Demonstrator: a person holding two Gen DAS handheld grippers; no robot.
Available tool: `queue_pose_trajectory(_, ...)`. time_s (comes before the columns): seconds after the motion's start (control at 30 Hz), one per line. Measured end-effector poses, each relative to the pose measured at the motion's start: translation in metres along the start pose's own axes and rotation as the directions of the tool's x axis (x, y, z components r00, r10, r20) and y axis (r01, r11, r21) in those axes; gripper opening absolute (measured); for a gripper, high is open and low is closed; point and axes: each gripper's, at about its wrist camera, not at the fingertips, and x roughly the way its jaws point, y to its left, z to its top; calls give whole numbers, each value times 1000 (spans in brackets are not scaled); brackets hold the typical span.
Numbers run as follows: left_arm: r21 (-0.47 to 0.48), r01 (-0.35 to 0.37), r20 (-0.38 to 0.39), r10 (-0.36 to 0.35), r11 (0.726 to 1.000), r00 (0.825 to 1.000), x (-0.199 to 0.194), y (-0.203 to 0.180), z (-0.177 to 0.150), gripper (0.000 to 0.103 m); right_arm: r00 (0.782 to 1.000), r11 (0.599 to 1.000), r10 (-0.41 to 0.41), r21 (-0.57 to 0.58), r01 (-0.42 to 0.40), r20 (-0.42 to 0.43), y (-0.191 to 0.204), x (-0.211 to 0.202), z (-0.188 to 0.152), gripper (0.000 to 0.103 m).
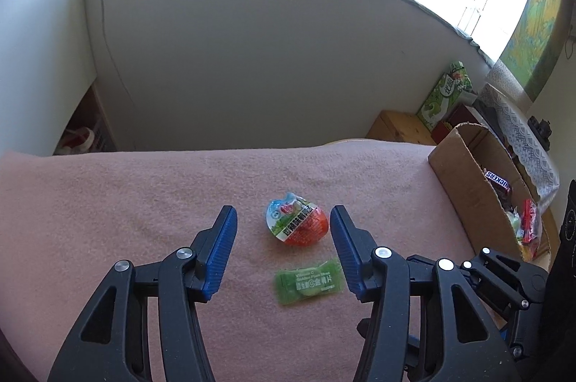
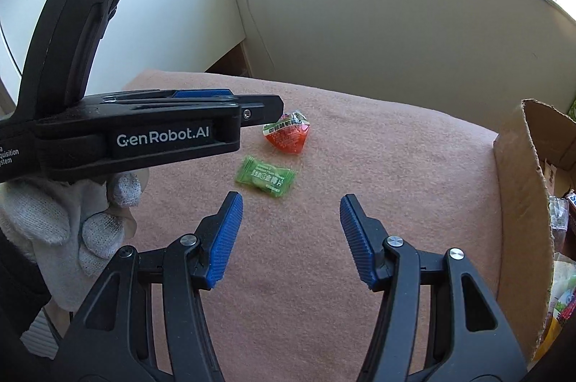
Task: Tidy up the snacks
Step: 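Move both tools back to the green candy and jelly cup on the table, then grasp the red jelly cup with the left tool while the right tool grasps the green candy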
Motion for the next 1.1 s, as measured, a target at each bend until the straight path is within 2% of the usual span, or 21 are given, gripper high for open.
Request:
queue_pose_trajectory(0.53,89,-38,-43,41,995,998,33,-12,-5,51,999,1000,0,-10,0,-39,1,22,3,59)
queue_pose_trajectory(0.73,71,-32,-37,34,997,999,33,-4,-3,34,999,1000,-9,-25,8,-44,6,27,7,59)
queue_pose_trajectory(0.77,63,-33,-34,35,997,999,32,-1,-3,28,999,1000,-11,-28,9,-44,7,27,9,59)
queue_pose_trajectory(0.9,11,-24,-31,24,1000,999,27,17,-5,17,998,999,-11,-51,8,-59,12,35,18,59)
queue_pose_trajectory(1.1,-29,-20,-30,19,999,999,20,35,-9,15,997,996,-8,-85,1,-82,24,55,30,59)
